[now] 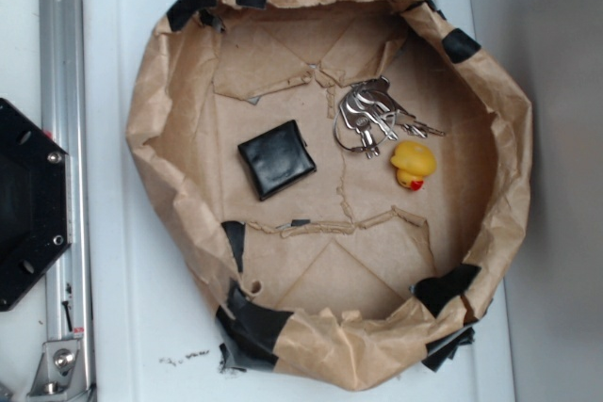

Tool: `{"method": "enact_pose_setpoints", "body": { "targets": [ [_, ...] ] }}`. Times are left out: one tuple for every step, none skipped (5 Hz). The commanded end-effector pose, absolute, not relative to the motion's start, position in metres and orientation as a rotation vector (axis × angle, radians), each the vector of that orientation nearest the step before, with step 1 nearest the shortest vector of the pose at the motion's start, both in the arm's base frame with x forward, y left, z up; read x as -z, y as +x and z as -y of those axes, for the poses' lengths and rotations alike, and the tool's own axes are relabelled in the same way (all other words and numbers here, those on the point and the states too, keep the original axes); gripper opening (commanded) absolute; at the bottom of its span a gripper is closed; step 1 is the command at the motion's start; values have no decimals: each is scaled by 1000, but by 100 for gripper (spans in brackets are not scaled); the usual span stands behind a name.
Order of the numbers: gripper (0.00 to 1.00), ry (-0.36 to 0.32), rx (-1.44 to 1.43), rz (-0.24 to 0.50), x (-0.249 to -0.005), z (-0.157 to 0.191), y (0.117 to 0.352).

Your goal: Grab the yellow duck.

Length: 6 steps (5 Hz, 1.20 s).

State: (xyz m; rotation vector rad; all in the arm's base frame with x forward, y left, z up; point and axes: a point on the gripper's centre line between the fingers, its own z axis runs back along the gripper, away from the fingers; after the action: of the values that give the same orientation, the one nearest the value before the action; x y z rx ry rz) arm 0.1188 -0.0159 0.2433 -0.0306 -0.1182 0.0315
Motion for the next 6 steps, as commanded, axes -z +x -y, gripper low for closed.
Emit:
{"method": "enact_pose_setpoints", "body": {
  "targets": [
    [100,-31,-31,118,-243,16,119],
    [100,-67,53,34,-216,0,142],
    [100,124,219,-127,-184,-34,166],
    [100,97,197,128,-163,-41,207],
    [100,114,177,321,-155,-57,252],
    [100,106,106,425,-139,-71,283]
  ]
}}
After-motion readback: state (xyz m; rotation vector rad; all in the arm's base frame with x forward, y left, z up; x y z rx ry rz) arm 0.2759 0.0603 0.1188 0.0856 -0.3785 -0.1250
